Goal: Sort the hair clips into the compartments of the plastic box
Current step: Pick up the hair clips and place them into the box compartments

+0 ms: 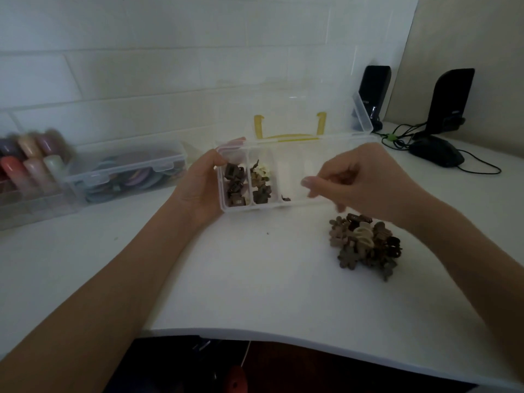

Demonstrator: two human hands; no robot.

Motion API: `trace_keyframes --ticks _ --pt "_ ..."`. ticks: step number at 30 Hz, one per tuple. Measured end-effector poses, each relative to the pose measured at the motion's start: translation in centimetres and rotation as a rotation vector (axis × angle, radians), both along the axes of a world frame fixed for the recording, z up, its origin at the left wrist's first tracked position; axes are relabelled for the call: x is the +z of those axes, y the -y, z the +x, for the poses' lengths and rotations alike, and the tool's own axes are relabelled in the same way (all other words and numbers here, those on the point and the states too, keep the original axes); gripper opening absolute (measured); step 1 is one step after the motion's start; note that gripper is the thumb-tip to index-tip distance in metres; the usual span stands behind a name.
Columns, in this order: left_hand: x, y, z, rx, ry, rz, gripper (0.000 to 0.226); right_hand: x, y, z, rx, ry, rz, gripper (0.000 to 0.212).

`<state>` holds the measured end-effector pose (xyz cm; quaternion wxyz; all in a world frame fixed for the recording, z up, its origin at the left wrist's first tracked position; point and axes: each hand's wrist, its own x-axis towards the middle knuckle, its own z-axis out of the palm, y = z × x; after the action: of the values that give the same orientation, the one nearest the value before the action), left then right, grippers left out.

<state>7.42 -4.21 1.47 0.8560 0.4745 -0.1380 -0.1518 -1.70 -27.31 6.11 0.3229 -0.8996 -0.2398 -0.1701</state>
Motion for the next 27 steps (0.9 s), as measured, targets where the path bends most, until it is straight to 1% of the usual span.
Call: trace_keyframes --ticks 2,4,7,10,11,13,14,16,19,20,27 --pt "0.0 -0.1 0.1 0.027 -0.010 -0.004 0.056 0.6 1.4 0.0 -0.058 -0.134 -0.149 0.026" --pt "-0.1 -0.2 0.2 0.049 -0.015 0.011 0.057 0.9 2.4 0.3 -0.129 -0.220 -0.271 0.025" --pt "-0.1 -0.3 0.4 0.056 -0.016 0.024 0.050 1.0 3.7 0.6 -0.227 -0.266 -0.338 0.023" --pt "-0.3 -0.5 0.6 0.034 -0.010 0.000 0.042 1.1 4.5 0.9 -0.284 -0.300 -0.411 0.025" --pt "-0.3 -0.5 0.5 0.024 0.001 -0.001 0.042 1.0 4.7 1.0 -0.292 -0.327 -0.444 0.024" --pt "-0.1 -0.6 0.4 0.018 0.012 0.007 0.054 0.8 4.9 1.2 -0.311 -0.378 -0.495 0.017" --pt "-0.1 -0.7 0.4 0.021 0.011 0.004 0.058 0.6 5.1 1.3 -0.323 -0.396 -0.505 0.014" --pt "-0.2 -0.8 0.6 0.029 0.011 -0.022 0.058 0.4 5.5 1.5 -0.325 -0.444 -0.497 0.013" --pt "-0.2 -0.8 0.6 0.037 0.012 -0.045 0.072 0.3 5.8 1.6 -0.278 -0.557 -0.434 0.011" --pt "-0.2 -0.7 0.6 0.032 0.017 -0.047 0.073 0.2 5.8 1.6 -0.258 -0.578 -0.424 0.012" --pt "-0.2 -0.8 0.6 0.019 0.020 -0.027 0.078 -0.3 4.9 1.7 -0.118 -0.566 -0.365 0.013"
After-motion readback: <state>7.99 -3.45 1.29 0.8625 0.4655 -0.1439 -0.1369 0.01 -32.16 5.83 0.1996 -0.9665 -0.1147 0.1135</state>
